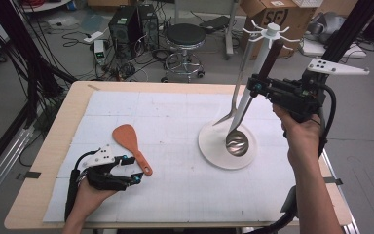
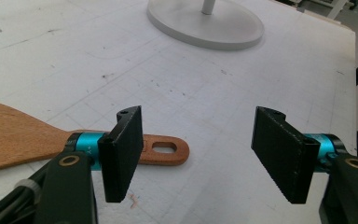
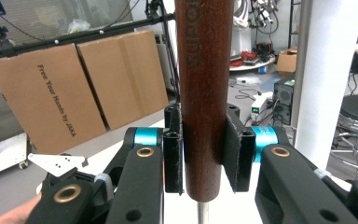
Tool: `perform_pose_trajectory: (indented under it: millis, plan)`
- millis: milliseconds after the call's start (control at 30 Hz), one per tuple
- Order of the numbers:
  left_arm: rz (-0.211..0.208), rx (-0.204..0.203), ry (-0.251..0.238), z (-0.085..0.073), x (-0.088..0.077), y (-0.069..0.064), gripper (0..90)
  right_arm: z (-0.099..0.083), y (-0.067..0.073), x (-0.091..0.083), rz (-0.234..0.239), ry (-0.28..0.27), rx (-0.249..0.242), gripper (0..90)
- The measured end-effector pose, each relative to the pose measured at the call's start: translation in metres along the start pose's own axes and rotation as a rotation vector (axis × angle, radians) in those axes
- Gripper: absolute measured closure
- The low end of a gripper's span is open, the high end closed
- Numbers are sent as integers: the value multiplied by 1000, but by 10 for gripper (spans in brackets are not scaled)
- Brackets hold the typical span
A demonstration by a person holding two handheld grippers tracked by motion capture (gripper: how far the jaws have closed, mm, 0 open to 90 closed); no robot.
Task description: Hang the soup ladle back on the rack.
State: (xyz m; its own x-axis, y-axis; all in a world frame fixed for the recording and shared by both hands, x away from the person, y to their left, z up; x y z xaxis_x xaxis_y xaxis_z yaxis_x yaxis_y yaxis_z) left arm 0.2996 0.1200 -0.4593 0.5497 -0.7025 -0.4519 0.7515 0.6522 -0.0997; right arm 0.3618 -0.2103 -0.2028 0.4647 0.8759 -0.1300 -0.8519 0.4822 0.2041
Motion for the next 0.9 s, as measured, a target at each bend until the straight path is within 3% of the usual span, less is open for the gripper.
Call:
perform_pose_trajectory:
  millis: [467, 900]
  plan:
    - [0, 1, -4, 1, -1, 0, 344, -2, -8, 6, -28, 32, 10, 721]
    - [-3, -4, -10, 2, -2, 1, 344, -2, -16, -3, -78, 32, 32, 719]
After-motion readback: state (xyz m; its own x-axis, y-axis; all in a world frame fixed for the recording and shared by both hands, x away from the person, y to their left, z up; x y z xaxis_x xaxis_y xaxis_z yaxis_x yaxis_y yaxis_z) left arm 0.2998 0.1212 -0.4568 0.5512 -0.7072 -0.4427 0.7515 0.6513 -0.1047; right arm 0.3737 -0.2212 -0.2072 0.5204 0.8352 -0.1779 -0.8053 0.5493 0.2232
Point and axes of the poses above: each handheld gripper's, and its own axes: x roughly forward along the jaws, z roughly out of its top, y roughly to its left, the point moved 9 cm from there along x, roughly forward along the jaws, and after that the axes turned 8 degrees about z, right-handed, at the moved point
